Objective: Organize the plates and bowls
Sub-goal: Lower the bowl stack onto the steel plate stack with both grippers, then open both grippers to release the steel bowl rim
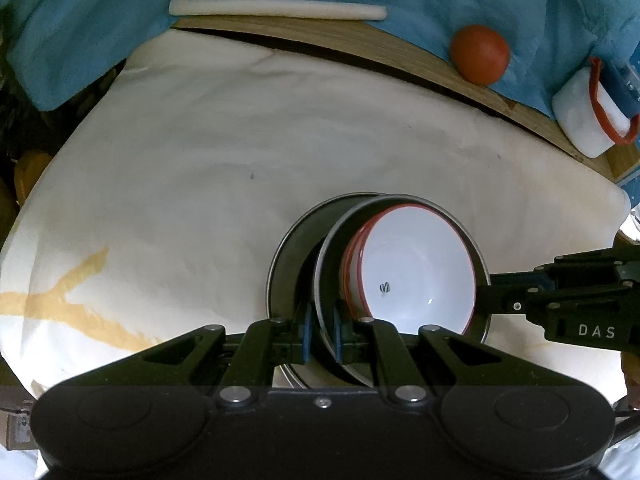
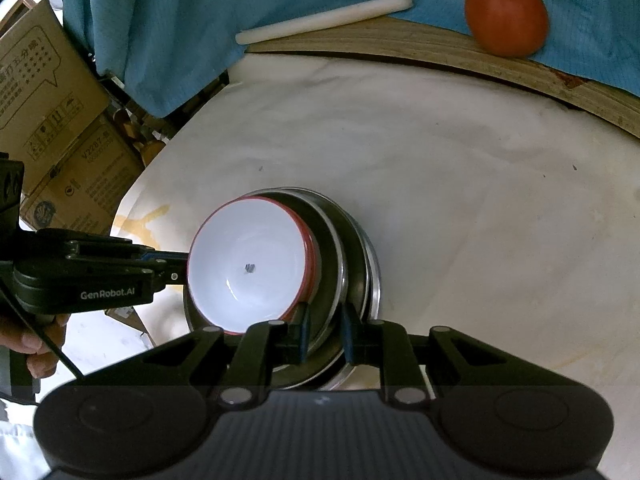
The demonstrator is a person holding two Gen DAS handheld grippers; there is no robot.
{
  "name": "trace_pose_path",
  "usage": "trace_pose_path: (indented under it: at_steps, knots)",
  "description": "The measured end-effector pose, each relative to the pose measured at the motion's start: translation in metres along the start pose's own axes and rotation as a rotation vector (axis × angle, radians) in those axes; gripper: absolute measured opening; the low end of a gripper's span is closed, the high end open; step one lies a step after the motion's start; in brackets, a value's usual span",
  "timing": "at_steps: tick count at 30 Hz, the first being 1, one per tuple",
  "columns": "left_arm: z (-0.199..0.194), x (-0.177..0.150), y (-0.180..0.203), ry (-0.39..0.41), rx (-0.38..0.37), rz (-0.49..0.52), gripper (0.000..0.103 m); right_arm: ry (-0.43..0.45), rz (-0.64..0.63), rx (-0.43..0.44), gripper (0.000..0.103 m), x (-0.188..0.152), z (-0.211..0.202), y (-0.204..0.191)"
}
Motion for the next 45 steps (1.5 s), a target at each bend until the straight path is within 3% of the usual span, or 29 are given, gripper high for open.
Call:
trace_pose_path:
  at_steps: [16,27,40,45]
  knots:
    - [-0.003,0.008,0.0,0.0,-0.001,0.076,0.013,0.024,0.031,-0.021,0.02,-0.001,-0.003,0.001]
    - [-0.003,0.01,-0.004,-0.02,-0.01,0.123,0.03,0.036,0.074,-0.056,0.026,-0.001,-0.001,0.004]
    - [-0.001,0.021,-0.011,-0.031,-0.063,0.246,0.048,0.076,0.158,-0.184,0.044,-0.005,-0.002,0.007]
    - [-0.002,0.025,-0.015,-0.019,-0.075,0.272,0.06,0.086,0.205,-0.228,0.053,-0.01,-0.003,0.011]
Point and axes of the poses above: each gripper's, at about its wrist camera, not at the fingertips, and z roughly the way its jaws point, y to its right, x to its top, the point moved 10 cm from there along z, roughly the way its jaws point, and after that the axes turned 11 degrees about -x, right-handed, at the moved point
